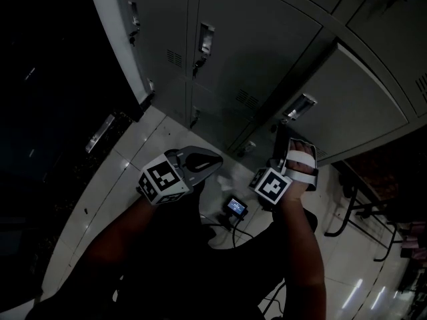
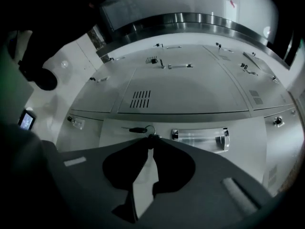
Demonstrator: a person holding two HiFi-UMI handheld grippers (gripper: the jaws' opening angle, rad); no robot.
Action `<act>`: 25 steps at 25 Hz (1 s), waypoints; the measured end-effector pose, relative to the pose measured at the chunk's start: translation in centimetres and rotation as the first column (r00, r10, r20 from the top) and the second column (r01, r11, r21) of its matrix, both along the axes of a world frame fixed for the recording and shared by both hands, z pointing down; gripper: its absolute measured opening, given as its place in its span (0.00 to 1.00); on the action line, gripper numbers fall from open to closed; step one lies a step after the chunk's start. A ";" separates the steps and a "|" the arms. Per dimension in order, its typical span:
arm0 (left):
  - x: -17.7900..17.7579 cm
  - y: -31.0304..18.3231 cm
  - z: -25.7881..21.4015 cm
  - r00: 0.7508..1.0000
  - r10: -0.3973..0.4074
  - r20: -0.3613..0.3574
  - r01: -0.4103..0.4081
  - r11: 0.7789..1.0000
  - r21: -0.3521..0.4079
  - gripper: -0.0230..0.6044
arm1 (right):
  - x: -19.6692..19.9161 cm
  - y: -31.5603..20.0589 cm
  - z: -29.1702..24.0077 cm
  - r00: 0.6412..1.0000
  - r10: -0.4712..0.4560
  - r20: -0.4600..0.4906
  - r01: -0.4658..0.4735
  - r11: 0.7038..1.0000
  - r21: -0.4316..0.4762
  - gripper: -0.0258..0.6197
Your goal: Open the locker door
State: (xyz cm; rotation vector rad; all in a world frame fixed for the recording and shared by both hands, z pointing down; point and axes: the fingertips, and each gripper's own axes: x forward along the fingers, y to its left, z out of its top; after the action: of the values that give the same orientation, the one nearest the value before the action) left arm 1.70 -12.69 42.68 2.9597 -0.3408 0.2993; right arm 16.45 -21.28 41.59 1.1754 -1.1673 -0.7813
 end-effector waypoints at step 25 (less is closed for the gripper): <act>0.2 -0.1 0.4 1.000 -0.003 0.030 0.003 1.000 0.006 0.06 | 9.1 24.1 -0.4 0.959 0.239 0.153 -0.234 0.971 -0.048 0.11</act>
State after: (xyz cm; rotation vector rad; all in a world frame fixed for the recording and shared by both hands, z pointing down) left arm 1.88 -12.83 43.09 2.9628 -0.3498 0.3429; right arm 25.51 2.81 41.16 1.3432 -1.1364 -0.4945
